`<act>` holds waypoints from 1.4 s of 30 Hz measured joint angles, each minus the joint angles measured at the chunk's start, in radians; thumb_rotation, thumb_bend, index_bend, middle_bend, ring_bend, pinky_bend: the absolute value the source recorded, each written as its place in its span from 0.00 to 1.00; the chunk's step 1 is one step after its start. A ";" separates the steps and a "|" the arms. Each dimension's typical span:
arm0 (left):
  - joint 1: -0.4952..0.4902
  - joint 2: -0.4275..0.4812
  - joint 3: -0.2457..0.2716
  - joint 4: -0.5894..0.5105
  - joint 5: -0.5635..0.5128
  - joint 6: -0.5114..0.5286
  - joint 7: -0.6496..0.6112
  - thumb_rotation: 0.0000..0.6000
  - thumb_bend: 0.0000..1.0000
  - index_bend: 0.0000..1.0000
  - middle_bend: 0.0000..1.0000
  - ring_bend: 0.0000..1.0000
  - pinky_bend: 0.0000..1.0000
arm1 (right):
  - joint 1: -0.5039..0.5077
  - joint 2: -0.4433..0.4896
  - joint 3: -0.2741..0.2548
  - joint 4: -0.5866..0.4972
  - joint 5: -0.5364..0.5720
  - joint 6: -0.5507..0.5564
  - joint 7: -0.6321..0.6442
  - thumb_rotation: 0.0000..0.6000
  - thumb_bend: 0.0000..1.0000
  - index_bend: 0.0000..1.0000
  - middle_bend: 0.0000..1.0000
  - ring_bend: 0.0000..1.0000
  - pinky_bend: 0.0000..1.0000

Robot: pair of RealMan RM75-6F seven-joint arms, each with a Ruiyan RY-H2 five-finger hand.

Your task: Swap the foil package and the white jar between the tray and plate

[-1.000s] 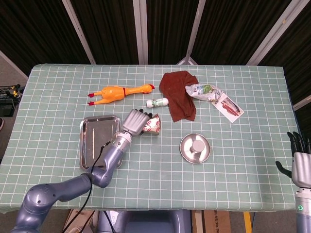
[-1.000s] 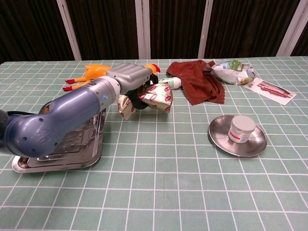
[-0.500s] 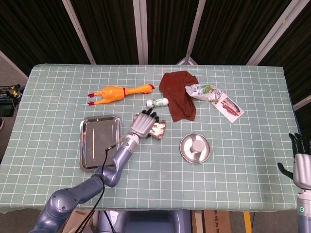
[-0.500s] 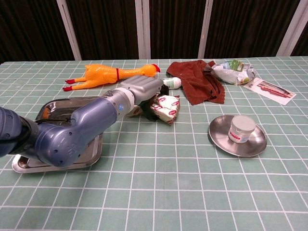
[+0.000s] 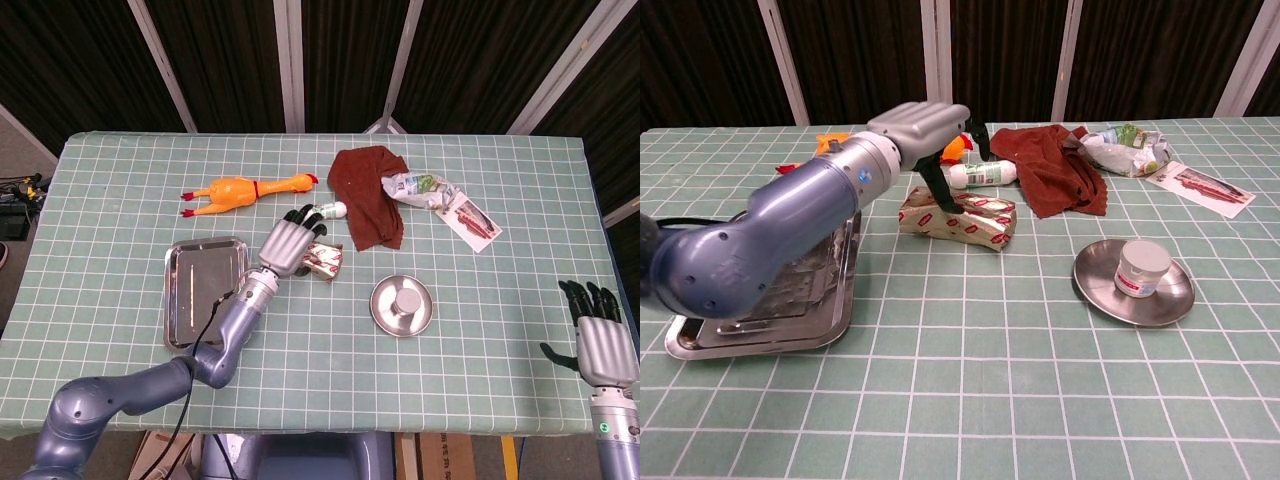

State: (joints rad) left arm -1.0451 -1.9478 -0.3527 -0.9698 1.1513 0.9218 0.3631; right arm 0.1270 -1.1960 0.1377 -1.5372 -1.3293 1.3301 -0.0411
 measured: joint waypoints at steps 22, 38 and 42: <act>0.115 0.307 -0.018 -0.437 -0.142 0.071 0.091 1.00 0.05 0.33 0.17 0.08 0.20 | 0.353 -0.114 0.113 -0.192 0.341 -0.348 -0.202 1.00 0.17 0.21 0.21 0.02 0.00; 0.161 0.453 0.004 -0.589 -0.180 0.110 0.103 1.00 0.07 0.32 0.17 0.08 0.20 | 0.404 -0.235 0.078 -0.110 0.333 -0.339 -0.200 1.00 0.16 0.29 0.28 0.07 0.00; 0.172 0.484 0.010 -0.618 -0.178 0.128 0.104 1.00 0.07 0.32 0.17 0.08 0.20 | 0.407 -0.239 0.069 -0.090 0.328 -0.339 -0.196 1.00 0.17 0.29 0.28 0.07 0.00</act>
State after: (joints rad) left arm -0.8728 -1.4641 -0.3427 -1.5874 0.9733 1.0493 0.4671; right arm 0.5337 -1.4348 0.2069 -1.6271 -1.0014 0.9913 -0.2366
